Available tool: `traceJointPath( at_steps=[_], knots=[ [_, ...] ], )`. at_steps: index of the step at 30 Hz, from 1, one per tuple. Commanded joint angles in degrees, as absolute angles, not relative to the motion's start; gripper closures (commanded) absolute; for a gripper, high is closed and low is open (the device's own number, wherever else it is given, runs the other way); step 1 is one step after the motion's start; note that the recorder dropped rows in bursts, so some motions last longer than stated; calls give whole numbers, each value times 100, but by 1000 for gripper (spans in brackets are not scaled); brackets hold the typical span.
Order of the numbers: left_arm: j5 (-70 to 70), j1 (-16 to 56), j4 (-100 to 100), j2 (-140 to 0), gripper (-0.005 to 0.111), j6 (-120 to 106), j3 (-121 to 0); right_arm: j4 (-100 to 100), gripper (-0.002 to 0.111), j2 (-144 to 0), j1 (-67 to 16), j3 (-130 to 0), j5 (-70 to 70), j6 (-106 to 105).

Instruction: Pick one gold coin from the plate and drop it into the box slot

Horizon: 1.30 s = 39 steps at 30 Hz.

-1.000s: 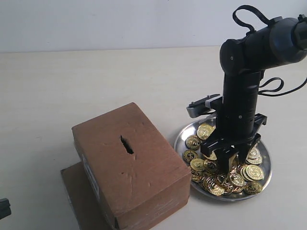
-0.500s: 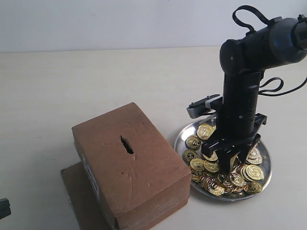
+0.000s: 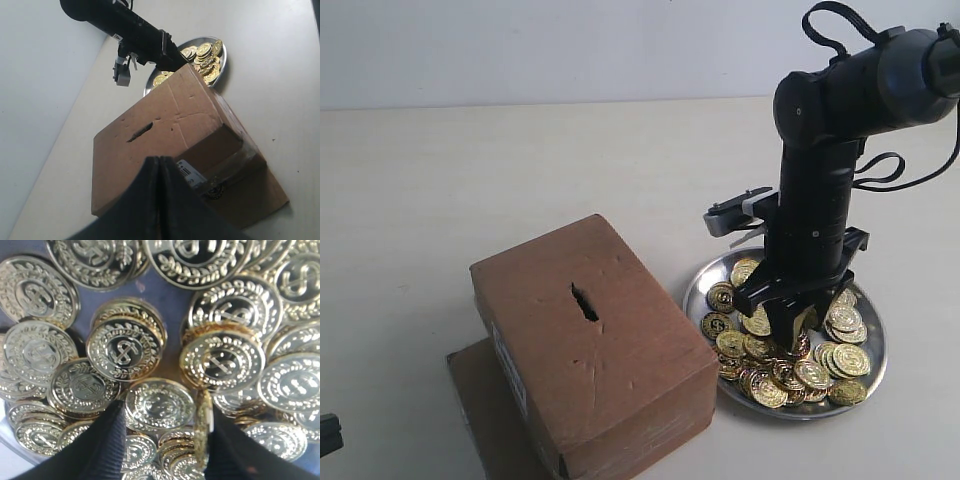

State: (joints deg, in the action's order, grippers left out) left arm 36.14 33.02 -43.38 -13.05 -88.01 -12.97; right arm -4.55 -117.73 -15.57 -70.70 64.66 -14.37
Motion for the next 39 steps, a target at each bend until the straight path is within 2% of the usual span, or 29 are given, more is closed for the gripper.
traceJointPath(
  at_steps=[1,10,13,18,24,32,37,39],
  knots=[
    [3562,3343,-4390,-1335,107,-8805,-1270,-460,69,-11774,-1523,-7125,6506,-1485],
    [3562,3343,-4390,-1335,107,-8805,-1270,-460,69,-11774,-1523,-7125,6562,-1515],
    [3562,3343,-4390,-1335,107,-8805,-1270,-460,59,-11774,-1523,-7125,6562,-1529],
    [3562,3343,-4390,-1335,107,-8805,-1270,-445,58,-11774,-1523,-7125,6497,-1515],
    [3562,3343,-4390,-1335,107,-8805,-1270,-396,71,-11774,-1523,-7125,6497,-1501],
    [3562,3388,-4390,-1335,107,-8805,-1270,-203,73,-11774,-1523,-7125,6519,-1469],
    [3562,3388,-4390,-1335,107,-8805,-1270,148,82,-11774,-1523,-7125,6513,-1073],
    [3562,3388,-4390,-1335,107,-8805,-1270,148,82,-11774,-1523,-7125,6514,-1062]
  ],
)
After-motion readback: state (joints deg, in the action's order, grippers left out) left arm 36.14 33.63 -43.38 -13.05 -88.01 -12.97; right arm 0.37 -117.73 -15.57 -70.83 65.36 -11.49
